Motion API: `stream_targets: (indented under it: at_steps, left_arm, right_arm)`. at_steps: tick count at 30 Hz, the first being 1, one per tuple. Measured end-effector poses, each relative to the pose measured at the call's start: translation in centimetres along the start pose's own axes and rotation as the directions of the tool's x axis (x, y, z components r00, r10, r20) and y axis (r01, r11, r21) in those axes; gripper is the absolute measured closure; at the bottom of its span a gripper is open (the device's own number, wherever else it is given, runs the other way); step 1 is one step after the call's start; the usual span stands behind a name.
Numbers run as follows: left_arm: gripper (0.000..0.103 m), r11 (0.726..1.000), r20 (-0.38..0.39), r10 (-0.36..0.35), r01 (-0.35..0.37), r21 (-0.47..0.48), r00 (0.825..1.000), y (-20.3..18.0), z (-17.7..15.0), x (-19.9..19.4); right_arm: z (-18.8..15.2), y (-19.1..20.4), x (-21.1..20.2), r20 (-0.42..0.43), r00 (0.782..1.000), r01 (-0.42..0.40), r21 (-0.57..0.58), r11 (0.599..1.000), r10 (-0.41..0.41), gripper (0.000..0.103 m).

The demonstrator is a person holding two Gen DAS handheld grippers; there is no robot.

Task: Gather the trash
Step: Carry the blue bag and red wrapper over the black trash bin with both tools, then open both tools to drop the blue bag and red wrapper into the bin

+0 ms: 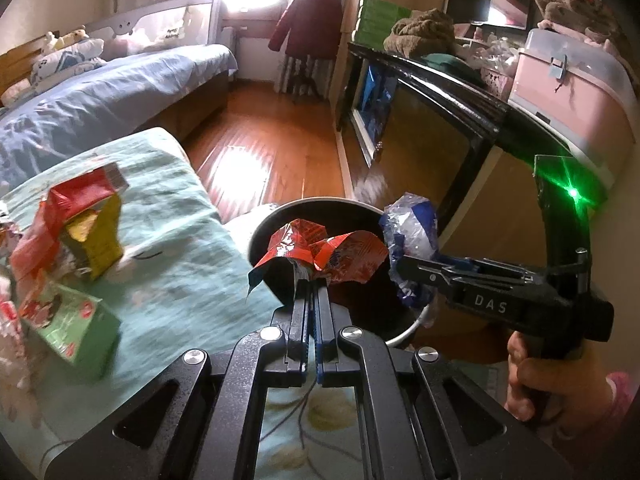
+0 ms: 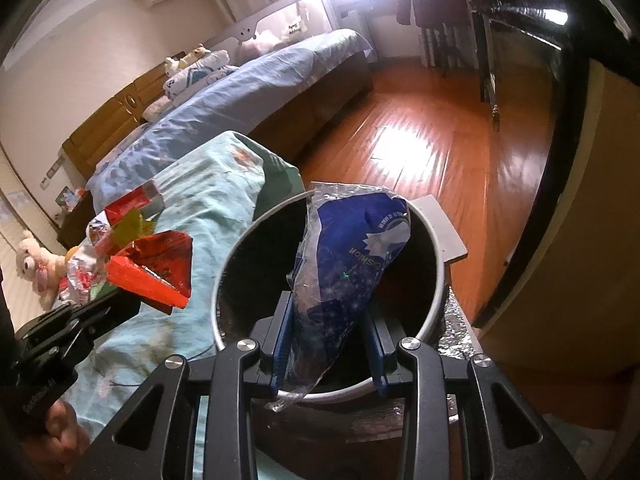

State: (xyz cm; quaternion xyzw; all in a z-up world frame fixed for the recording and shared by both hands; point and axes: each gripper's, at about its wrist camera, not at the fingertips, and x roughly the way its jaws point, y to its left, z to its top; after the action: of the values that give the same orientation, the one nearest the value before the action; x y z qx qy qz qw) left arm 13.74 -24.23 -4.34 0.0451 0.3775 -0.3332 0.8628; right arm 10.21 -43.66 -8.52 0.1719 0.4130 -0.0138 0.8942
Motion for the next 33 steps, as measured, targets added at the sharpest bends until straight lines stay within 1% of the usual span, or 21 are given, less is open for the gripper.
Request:
stream_targets:
  at_steps: [5,13,16,18,19,21,22,23,25,27,28,31,33]
  left_arm:
    - [0.102,1.000,-0.025,-0.007,0.007,0.007,1.000,-0.1,0.2,1.2]
    - [0.101,1.000,-0.059,-0.021,0.020,-0.009,0.998,0.0,0.6,2.7]
    - [0.101,1.000,-0.071,-0.024,0.023,-0.014,0.997,0.0,0.7,3.1]
    - [0.099,0.999,-0.080,-0.028,0.027,-0.022,0.996,0.1,0.7,3.2]
    - [0.096,0.999,-0.083,-0.029,0.027,-0.025,0.996,0.1,0.7,3.2]
    - [0.083,0.999,-0.081,-0.022,0.020,-0.030,0.996,0.1,0.7,3.0]
    - [0.070,0.999,-0.072,-0.020,0.017,-0.034,0.997,0.2,0.6,2.7]
    - [0.062,0.999,-0.061,-0.017,0.014,-0.038,0.998,0.3,0.6,2.5]
    - [0.057,0.999,-0.051,-0.011,0.008,-0.048,0.999,0.5,0.4,2.0]
    - [0.057,0.998,-0.047,-0.008,0.006,-0.059,0.999,0.9,0.2,1.4]
    - [0.055,0.998,-0.044,-0.007,0.004,-0.063,0.999,1.1,0.1,1.2]
    - [0.050,0.996,-0.027,0.017,-0.019,-0.087,1.000,2.0,-0.7,-0.1]
    - [0.050,0.994,-0.020,0.028,-0.030,-0.109,0.999,2.8,-1.4,-1.0]
  right_arm:
    - [0.5,-0.6,0.8,-0.019,1.000,0.003,0.005,1.000,-0.003,0.069]
    - [0.7,-1.2,1.2,-0.040,0.999,0.004,0.005,1.000,-0.004,0.069]
    - [0.8,-1.1,1.4,-0.042,0.999,0.006,0.007,1.000,-0.006,0.065]
    - [1.0,-1.2,1.4,-0.042,0.999,0.003,0.014,1.000,-0.003,0.063]
    - [1.0,-1.3,1.3,-0.042,0.999,0.003,0.018,1.000,-0.002,0.061]
    - [1.0,-1.3,1.2,-0.039,0.999,0.006,0.024,1.000,-0.005,0.059]
    - [0.9,-1.3,1.1,-0.038,0.999,0.006,0.028,1.000,-0.005,0.056]
    - [0.9,-1.3,1.0,-0.035,0.999,0.006,0.032,0.999,-0.005,0.052]
    - [0.8,-1.2,0.8,-0.033,0.999,0.003,0.037,0.999,-0.001,0.046]
    - [0.6,-1.0,0.7,-0.035,0.999,0.004,0.038,0.999,-0.002,0.046]
    - [0.5,-0.9,0.5,-0.034,0.999,-0.003,0.043,0.999,0.005,0.044]
    - [0.0,-0.2,-0.2,-0.013,0.999,-0.031,0.052,0.998,0.032,0.031]
    - [-0.4,0.6,-0.6,-0.001,0.999,-0.048,0.050,0.998,0.048,0.028]
